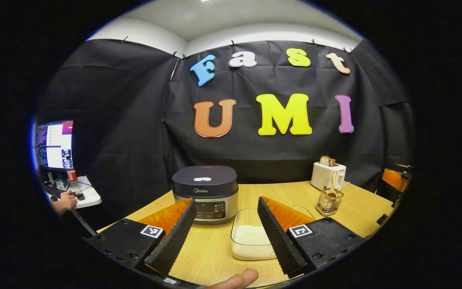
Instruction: Close the left gripper, press the button to open the rice cooker; take a wooden spoon from the chopstick holder with the right hand, scoop a spoonful of rice and pour it into the rice cooker, then put the wooden spoon back into the chopstick holder.
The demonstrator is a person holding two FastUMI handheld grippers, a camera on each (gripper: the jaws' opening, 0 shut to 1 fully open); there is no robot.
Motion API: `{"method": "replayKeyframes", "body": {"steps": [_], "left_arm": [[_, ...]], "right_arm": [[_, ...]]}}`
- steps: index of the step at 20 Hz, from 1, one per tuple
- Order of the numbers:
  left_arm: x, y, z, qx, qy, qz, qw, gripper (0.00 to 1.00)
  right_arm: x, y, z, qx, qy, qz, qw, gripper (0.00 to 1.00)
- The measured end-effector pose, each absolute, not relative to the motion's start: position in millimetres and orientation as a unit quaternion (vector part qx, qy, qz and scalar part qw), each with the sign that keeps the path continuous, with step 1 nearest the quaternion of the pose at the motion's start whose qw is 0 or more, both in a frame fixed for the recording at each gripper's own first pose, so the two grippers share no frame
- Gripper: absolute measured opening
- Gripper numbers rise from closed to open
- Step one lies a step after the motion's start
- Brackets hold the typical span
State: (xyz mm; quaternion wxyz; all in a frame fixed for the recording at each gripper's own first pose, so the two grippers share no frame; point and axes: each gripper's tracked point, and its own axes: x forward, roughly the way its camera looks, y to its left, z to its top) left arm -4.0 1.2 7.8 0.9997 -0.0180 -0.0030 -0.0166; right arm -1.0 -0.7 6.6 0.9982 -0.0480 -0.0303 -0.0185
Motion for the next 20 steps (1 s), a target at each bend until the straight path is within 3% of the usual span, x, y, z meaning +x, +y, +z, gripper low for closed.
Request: {"method": "replayKeyframes", "body": {"steps": [3, 4, 5, 10, 12, 14, 15, 17, 19, 20], "left_arm": [[3, 9, 9, -0.027, 0.013, -0.024, 0.999, 0.96], [7, 10, 12, -0.035, 0.019, -0.032, 0.999, 0.89], [11, 13, 17, -0.040, 0.018, -0.034, 0.998, 0.95], [56, 44, 50, -0.022, 0.028, -0.019, 0.999, 0.80], [80, 40, 56, -0.040, 0.046, -0.038, 0.997, 0.70], [105, 45, 57, -0.047, 0.062, -0.043, 0.996, 0.58], [116, 48, 56, -0.046, 0.072, -0.043, 0.995, 0.44], [137, 54, 53, -0.050, 0.089, -0.043, 0.994, 0.29], [166, 61, 38, -0.053, 0.122, -0.038, 0.990, 0.04], [175, 64, 30, -0.049, 0.138, -0.032, 0.989, 0.03]], "right_arm": [[-1, 0, 6, -0.042, -0.030, -0.020, 0.998, 0.95], [-2, 1, 7, -0.042, -0.031, -0.020, 0.998, 0.95], [-2, 3, 7, -0.042, -0.032, -0.018, 0.998, 0.95], [-7, 18, 10, -0.070, -0.050, -0.003, 0.996, 0.95], [-9, 17, 13, -0.090, -0.061, -0.015, 0.994, 0.91], [-10, 15, 18, -0.103, -0.072, -0.026, 0.992, 0.96], [-11, 15, 19, -0.105, -0.073, -0.026, 0.991, 0.96], [-11, 14, 21, -0.101, -0.075, -0.026, 0.992, 0.96], [-6, 9, 15, -0.094, -0.066, -0.032, 0.993, 0.95], [-5, 10, 11, -0.091, -0.058, -0.031, 0.994, 0.95]]}}
